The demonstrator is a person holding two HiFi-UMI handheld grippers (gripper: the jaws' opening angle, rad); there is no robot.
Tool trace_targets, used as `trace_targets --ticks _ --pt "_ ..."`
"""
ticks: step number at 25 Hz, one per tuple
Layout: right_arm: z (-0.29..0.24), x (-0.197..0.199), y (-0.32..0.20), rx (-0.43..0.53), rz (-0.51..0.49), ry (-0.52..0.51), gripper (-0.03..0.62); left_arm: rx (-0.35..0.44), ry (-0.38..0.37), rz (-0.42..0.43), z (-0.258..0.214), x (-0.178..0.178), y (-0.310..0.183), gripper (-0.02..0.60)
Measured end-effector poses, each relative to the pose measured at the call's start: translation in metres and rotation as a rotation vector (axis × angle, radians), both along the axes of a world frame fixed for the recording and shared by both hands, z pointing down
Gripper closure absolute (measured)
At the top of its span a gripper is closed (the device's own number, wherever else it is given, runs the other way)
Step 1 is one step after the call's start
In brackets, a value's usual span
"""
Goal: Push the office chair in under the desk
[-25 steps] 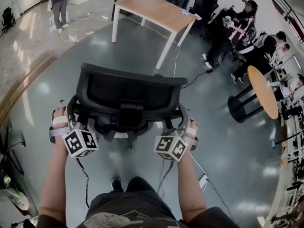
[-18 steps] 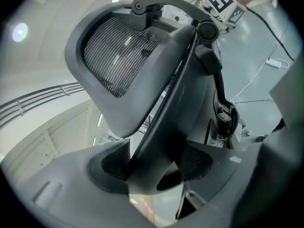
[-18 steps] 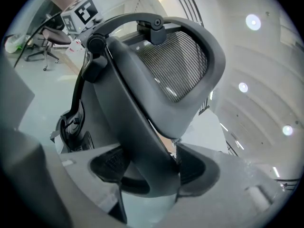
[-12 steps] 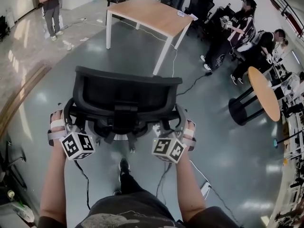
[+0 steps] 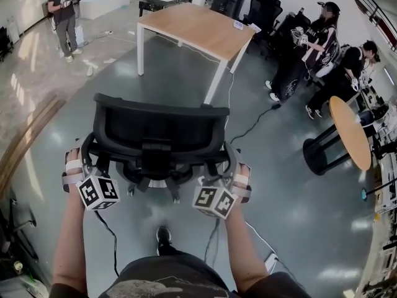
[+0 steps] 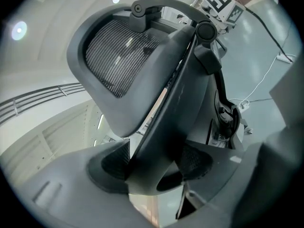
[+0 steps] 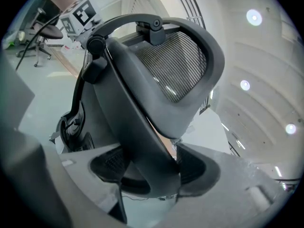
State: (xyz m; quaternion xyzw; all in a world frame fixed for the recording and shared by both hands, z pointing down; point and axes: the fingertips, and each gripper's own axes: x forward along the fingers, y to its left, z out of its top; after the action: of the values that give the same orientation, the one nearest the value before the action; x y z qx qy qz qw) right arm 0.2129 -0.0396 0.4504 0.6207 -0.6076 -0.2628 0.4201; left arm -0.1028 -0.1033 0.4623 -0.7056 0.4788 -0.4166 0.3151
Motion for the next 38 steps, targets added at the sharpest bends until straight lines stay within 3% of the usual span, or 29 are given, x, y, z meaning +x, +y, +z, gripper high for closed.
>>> trace_targets --ticks 8,12,17,32,38 --pt "0.003 0.002 -0.080 0.031 0.005 -0.011 0.313 0.036 -0.014 0.041 0.000 0.003 -0.086 0.273" --pt "0.001 0.001 -0.106 0.031 0.027 -0.014 0.313 0.017 -0.013 0.055 0.000 0.004 -0.119 0.274" --pt "-0.010 -0.018 -0.140 0.017 0.064 -0.022 0.313 0.069 -0.021 0.116 -0.009 -0.009 -0.166 0.267" --pt "-0.003 -0.038 -0.251 -0.001 0.219 -0.016 0.312 0.091 -0.030 0.289 -0.007 -0.016 -0.315 0.272" --pt "-0.014 -0.047 -0.341 0.010 0.254 -0.022 0.311 0.081 -0.029 0.334 -0.017 -0.018 -0.421 0.272"
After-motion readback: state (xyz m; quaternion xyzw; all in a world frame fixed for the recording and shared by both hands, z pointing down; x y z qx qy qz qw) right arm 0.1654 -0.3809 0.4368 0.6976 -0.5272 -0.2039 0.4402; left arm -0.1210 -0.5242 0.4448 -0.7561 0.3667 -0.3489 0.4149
